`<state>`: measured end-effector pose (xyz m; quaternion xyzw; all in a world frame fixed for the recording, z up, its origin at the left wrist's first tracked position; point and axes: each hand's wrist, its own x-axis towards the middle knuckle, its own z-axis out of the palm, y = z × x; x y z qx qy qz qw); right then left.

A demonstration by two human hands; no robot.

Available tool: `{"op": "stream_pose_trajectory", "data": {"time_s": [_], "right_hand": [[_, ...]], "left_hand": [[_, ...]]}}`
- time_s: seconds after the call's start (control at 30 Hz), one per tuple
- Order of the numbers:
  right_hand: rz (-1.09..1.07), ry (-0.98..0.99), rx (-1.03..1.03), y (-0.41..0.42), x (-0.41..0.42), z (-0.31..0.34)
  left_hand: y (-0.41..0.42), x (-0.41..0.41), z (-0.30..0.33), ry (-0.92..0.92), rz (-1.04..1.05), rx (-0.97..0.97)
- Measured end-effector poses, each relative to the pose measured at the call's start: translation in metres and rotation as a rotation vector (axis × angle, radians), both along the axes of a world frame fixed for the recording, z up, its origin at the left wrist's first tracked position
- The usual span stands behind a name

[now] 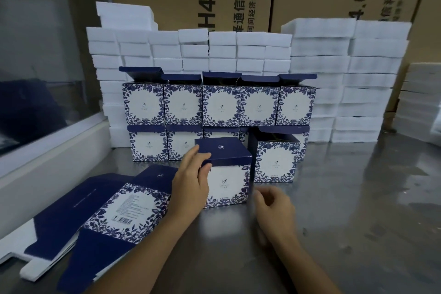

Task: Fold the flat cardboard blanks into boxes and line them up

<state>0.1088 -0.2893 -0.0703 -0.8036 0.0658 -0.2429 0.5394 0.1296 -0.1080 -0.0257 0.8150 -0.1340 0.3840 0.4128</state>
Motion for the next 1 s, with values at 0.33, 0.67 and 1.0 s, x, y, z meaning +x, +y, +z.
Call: {"op": "stream_pose_trajectory", "data": {"time_s": [0.33,0.67,1.0], "right_hand": [[-0.125,-0.024,0.252,-0.024,0.019,-0.001],[-0.082,-0.026,0.231,-0.02,0.022,-0.004],[-0.092,-0.018,0.164,-0.02,0.02,0.001]], "left_hand": [[-0.017,0.056,0.018,0.166,0.008,-0.035],[-0.026,0.082,0.032,0.327,0.184,0.047],[-0.017,0.064,0.008,0.404,0.186,0.109]]}}
